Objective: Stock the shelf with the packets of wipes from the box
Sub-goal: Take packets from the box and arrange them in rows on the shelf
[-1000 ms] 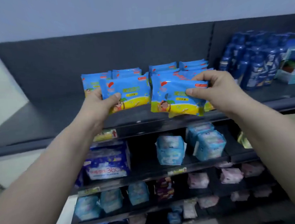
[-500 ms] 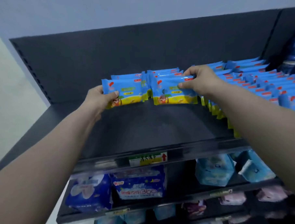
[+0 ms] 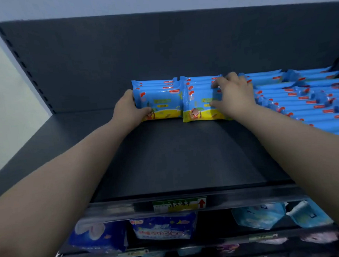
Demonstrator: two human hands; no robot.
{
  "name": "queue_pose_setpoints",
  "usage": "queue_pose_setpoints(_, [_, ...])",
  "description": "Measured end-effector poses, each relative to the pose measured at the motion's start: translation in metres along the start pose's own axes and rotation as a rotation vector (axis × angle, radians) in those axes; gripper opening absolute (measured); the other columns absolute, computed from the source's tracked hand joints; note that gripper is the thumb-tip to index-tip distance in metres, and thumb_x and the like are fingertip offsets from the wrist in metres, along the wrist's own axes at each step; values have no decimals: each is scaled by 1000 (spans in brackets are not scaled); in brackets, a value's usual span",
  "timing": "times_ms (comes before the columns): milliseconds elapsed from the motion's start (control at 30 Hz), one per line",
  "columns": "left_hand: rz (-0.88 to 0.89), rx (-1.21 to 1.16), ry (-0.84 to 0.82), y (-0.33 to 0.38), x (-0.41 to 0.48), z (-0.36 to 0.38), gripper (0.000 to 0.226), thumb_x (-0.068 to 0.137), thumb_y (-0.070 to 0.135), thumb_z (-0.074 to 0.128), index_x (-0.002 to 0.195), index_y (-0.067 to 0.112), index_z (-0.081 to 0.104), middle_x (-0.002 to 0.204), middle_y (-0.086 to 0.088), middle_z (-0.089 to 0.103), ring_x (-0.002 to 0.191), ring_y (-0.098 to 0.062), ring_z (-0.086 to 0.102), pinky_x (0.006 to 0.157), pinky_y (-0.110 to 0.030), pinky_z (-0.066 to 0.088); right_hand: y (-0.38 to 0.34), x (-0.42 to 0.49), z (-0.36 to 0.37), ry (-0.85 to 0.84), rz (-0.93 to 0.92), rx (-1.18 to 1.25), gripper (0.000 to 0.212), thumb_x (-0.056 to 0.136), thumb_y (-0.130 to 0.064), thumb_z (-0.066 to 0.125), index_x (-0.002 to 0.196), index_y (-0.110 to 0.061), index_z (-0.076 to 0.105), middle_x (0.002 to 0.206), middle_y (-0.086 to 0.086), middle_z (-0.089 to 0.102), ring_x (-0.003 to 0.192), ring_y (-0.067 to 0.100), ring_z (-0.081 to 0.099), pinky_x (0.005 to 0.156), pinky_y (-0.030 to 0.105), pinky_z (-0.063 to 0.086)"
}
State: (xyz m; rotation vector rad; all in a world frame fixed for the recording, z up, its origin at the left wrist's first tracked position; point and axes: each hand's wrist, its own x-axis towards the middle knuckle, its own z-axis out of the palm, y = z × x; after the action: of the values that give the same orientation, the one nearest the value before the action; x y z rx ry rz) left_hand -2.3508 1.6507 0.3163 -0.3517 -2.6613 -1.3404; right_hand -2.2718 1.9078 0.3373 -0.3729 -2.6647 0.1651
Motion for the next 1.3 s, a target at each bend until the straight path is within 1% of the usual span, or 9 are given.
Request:
queue_pose_setpoints(167, [4, 67, 37, 3, -4, 1, 43, 77, 23, 75, 103, 17, 41, 98, 8, 54, 92, -15, 56, 79, -35, 49, -2, -5, 2, 21, -58, -51, 45, 82, -26, 67, 124, -17, 52, 124, 11, 46, 116, 33, 42, 96, 45, 31])
queue_pose_setpoints(400, [-28, 42, 30, 2, -6, 0, 45, 79, 19, 73, 109, 18, 39, 110, 3, 58, 96, -16, 57, 80, -37, 51, -1, -3, 6, 13, -143, -166, 42, 86, -29, 62, 125, -15, 53, 121, 10, 47, 115, 32, 40, 99, 43, 26])
queue_pose_setpoints(500, [-35, 53, 24, 5, -10, -2, 71, 72, 20, 78, 128, 20, 35, 125, -3, 52, 107, -20, 55, 89, -42, 50, -2, 0, 7, 59, -169, -201, 37, 86, -27, 62, 120, -13, 57, 117, 10, 48, 112, 32, 42, 99, 44, 25])
queue_pose_setpoints(567, [-44, 126, 43, 9, -14, -4, 95, 70, 25, 79, 145, 23, 20, 137, -8, 40, 122, -27, 45, 99, -47, 43, -4, 0, 8, 90, -168, -228, 34, 85, -25, 62, 116, -11, 59, 113, 11, 50, 109, 33, 44, 98, 45, 26])
queue_pose_setpoints(633, [-23, 203, 82, 15, -19, -5, 102, 73, 28, 77, 150, 24, 10, 142, -11, 31, 128, -30, 37, 103, -47, 37, -6, -4, 9, 105, -146, -236, 33, 84, -21, 63, 115, -10, 58, 112, 12, 50, 107, 35, 45, 97, 46, 27])
queue_pose_setpoints(867, [289, 288, 104, 52, -50, 5, 90, 78, 30, 71, 149, 19, 17, 145, -8, 29, 131, -27, 34, 104, -40, 30, -5, -41, -15, 202, -131, -117, 53, 79, -14, 62, 131, -9, 49, 129, 16, 49, 121, 37, 43, 102, 46, 27])
queue_pose_setpoints(1033, [525, 198, 28, 91, -94, 40, 81, 78, 38, 59, 147, 10, 27, 146, -11, 37, 136, -26, 32, 109, -44, 30, 16, -83, -59, 202, -133, -17, 63, 87, -19, 60, 143, -9, 34, 147, 15, 36, 138, 35, 28, 112, 43, 22])
queue_pose_setpoints(1133, [655, 171, -5, 120, -128, 68, 79, 76, 44, 49, 145, 8, 32, 144, -11, 41, 135, -29, 36, 109, -45, 31, 42, -121, -89, 230, -112, 13, 62, 88, -23, 58, 144, -8, 33, 148, 16, 36, 137, 35, 31, 114, 44, 23])
queue_pose_setpoints(1300, [821, 19, -65, 174, -190, 121, 72, 78, 43, 49, 137, 3, 43, 131, -15, 52, 121, -31, 48, 102, -43, 39, 105, -198, -132, 262, -23, 9, 65, 81, -33, 51, 139, -5, 42, 139, 20, 46, 128, 37, 43, 107, 48, 34])
